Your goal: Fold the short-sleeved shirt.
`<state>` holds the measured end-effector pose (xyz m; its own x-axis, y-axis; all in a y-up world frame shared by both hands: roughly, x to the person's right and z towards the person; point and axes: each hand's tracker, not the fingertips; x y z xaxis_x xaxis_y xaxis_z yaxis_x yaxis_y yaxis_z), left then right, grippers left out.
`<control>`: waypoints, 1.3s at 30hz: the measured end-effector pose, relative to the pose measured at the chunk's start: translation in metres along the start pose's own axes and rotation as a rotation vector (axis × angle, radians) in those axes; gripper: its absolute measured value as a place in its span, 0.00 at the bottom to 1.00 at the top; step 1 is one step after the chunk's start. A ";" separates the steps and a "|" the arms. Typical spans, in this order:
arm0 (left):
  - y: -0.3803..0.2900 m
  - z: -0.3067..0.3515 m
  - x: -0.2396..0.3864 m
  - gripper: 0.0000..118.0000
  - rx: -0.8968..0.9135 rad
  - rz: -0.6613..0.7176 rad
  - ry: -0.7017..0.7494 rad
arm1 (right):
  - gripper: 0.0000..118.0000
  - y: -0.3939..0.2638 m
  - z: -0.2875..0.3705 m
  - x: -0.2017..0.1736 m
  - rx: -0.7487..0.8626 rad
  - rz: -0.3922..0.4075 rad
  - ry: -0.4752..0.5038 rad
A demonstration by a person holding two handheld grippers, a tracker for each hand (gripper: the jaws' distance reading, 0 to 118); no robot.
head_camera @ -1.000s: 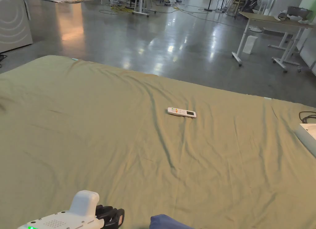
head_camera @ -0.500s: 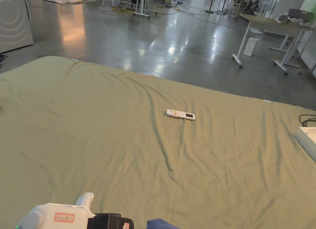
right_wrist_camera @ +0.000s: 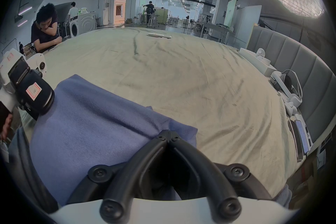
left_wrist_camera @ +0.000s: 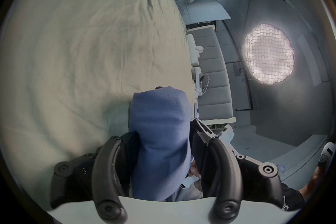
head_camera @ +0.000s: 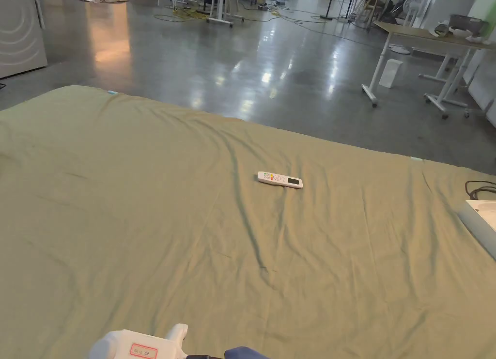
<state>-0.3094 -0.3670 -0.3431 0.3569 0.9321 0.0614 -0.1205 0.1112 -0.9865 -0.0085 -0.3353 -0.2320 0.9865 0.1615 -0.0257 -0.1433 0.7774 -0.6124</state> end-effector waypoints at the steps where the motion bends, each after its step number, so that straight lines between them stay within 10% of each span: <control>1: 0.000 -0.004 0.000 0.55 -0.006 -0.003 0.010 | 0.00 0.000 0.000 0.000 -0.001 0.000 0.000; 17: 0.019 0.000 0.015 0.55 -0.105 -0.037 0.076 | 0.00 -0.003 -0.001 0.002 -0.009 -0.008 0.007; 28: 0.019 -0.013 0.001 0.28 -0.058 -0.110 0.121 | 0.00 -0.001 0.000 0.004 -0.018 -0.022 0.011; 39: 0.005 0.009 0.035 0.21 -0.001 -0.020 0.007 | 0.00 0.006 0.003 0.007 0.013 0.022 0.016</control>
<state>-0.3056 -0.3314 -0.3442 0.3662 0.9271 0.0805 -0.1125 0.1300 -0.9851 -0.0029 -0.3280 -0.2338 0.9843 0.1688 -0.0521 -0.1659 0.7818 -0.6011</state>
